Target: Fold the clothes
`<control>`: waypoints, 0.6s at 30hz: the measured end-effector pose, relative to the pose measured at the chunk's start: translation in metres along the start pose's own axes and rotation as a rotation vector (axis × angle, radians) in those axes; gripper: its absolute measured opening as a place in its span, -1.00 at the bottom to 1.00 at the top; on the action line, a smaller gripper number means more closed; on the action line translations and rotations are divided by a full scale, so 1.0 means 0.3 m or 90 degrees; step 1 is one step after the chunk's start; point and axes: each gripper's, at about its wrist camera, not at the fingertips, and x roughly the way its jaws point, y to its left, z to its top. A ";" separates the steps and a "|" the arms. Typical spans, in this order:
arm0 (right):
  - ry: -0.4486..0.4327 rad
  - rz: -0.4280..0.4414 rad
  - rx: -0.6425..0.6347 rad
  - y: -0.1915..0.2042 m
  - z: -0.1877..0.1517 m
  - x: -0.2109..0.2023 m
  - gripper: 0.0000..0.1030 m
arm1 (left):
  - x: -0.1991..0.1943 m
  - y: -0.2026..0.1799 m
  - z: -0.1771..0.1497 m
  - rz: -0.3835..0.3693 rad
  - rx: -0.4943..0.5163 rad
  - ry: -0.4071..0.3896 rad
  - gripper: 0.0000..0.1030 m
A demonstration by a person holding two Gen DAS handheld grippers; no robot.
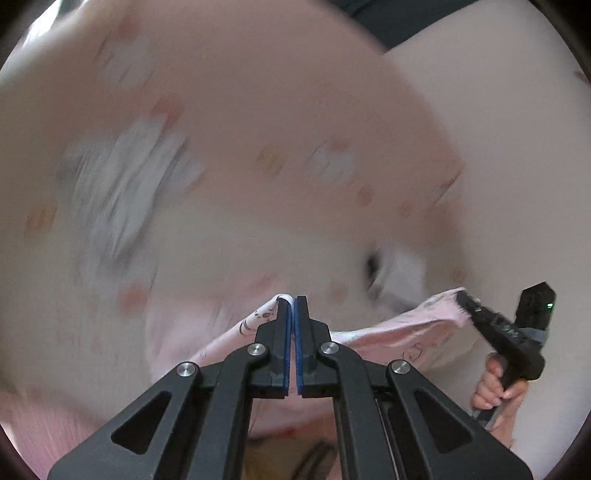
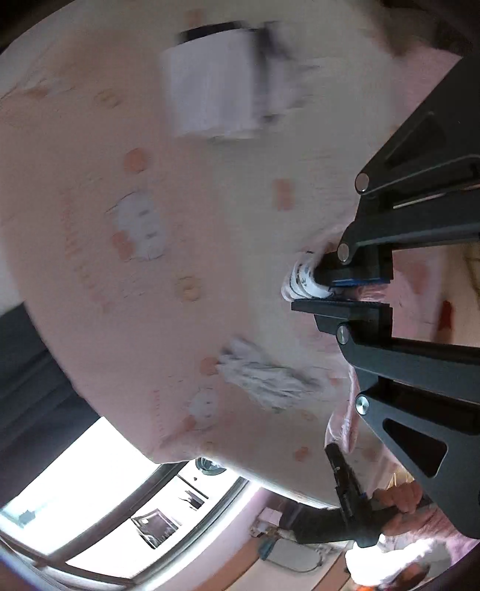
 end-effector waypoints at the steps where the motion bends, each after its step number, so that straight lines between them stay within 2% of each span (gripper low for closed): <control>1: -0.032 0.010 -0.014 0.041 0.059 -0.032 -0.92 | -0.071 -0.061 0.050 -0.016 0.029 -0.042 -0.97; 3: -0.120 0.031 -0.047 0.143 0.170 -0.155 -0.92 | -0.214 -0.184 0.149 -0.049 0.086 -0.127 -0.97; 5: -0.206 0.039 -0.087 0.235 0.221 -0.300 -0.92 | -0.348 -0.296 0.236 -0.078 0.140 -0.206 -0.97; 7: -0.266 0.039 -0.109 0.295 0.224 -0.414 -0.90 | -0.416 -0.317 0.217 -0.077 0.156 -0.224 -0.97; 9: -0.279 0.035 -0.106 0.310 0.185 -0.466 -0.89 | -0.466 -0.319 0.181 -0.073 0.160 -0.228 -0.97; 11: -0.241 0.028 -0.074 0.265 0.084 -0.434 -0.89 | -0.423 -0.252 0.110 -0.068 0.134 -0.193 -0.97; 13: -0.189 0.019 -0.031 0.202 -0.023 -0.363 -0.88 | -0.313 -0.138 0.003 -0.050 0.088 -0.131 -0.97; 16: -0.047 -0.026 0.039 0.056 -0.261 -0.100 -0.88 | -0.057 0.083 -0.182 0.000 -0.002 -0.002 -0.97; 18: 0.043 -0.072 0.061 -0.022 -0.398 0.081 -0.88 | 0.146 0.230 -0.315 0.061 -0.055 0.097 -0.97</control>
